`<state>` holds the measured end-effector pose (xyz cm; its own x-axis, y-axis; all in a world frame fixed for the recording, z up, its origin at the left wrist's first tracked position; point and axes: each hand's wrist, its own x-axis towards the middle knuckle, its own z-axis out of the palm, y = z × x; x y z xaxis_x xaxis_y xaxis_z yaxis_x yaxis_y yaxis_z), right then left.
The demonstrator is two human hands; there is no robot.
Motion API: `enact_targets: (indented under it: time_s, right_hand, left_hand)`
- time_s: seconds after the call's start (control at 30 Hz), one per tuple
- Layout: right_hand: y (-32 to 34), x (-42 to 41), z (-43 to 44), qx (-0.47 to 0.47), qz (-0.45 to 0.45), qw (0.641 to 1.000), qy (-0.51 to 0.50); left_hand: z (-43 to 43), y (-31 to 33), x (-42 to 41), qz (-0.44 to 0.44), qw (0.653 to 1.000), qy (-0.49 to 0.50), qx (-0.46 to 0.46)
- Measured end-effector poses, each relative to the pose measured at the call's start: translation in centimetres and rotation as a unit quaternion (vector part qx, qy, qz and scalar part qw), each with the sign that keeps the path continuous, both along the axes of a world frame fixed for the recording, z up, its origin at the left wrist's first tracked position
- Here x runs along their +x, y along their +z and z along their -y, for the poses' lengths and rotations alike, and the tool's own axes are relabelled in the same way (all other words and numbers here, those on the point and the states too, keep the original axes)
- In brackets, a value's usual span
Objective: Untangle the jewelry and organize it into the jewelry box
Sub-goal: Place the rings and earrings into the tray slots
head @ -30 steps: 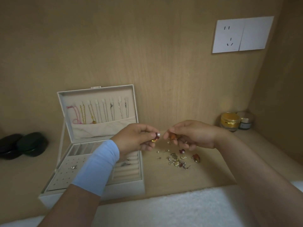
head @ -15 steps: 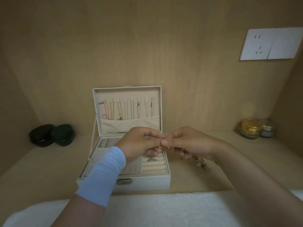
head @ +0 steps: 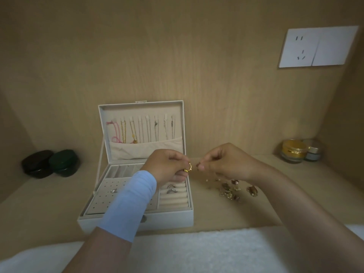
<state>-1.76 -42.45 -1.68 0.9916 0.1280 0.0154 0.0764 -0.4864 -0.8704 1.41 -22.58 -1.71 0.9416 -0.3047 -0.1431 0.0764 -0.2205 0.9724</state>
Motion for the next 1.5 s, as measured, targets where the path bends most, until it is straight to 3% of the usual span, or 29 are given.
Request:
enact_targets:
  time_s: [0.13,0.27,0.5,0.63,0.77,0.9,1.03,1.17,1.5]
  right_hand:
    - [-1.4,0.1,0.6,-0.232,-0.059,0.97,0.047]
    - [-2.5,0.4,0.1,-0.283,-0.065,0.956,0.046]
    - [-1.8,0.0,-0.2,-0.282,-0.055,0.956,0.056]
    - [-0.3,-0.4,-0.6,-0.288,0.009,0.957,0.025]
    - [0.7,-1.4,-3.2,-0.144,0.159,0.977,0.025]
    - [0.1,-2.1,-5.7,-0.101,0.206,0.971,0.059]
    - [-0.5,-2.2,-6.3,-0.069,0.17,0.981,0.06]
    - [-1.1,-2.5,-6.5,-0.092,0.109,0.986,0.09]
    - [-0.5,-2.5,-6.5,-0.123,0.035,0.987,0.093]
  left_hand:
    - [-0.5,0.1,-0.1,0.022,1.0,-0.011,0.001]
    - [-1.5,0.2,-0.6,0.019,0.999,-0.025,-0.009]
    - [-3.3,0.5,-1.8,0.03,0.999,0.005,0.018]
    - [-3.9,0.8,-2.6,0.039,0.998,0.028,0.039]
    - [-4.0,0.9,-3.1,0.035,0.998,0.032,0.035]
    - [-4.5,1.1,-3.3,0.033,0.998,0.03,0.051]
    - [-5.6,0.8,-3.3,0.064,0.992,-0.001,0.111]
    - [-6.5,0.3,-3.6,0.165,0.962,-0.07,0.205]
    - [-6.6,-0.3,-3.4,0.213,0.946,-0.092,0.226]
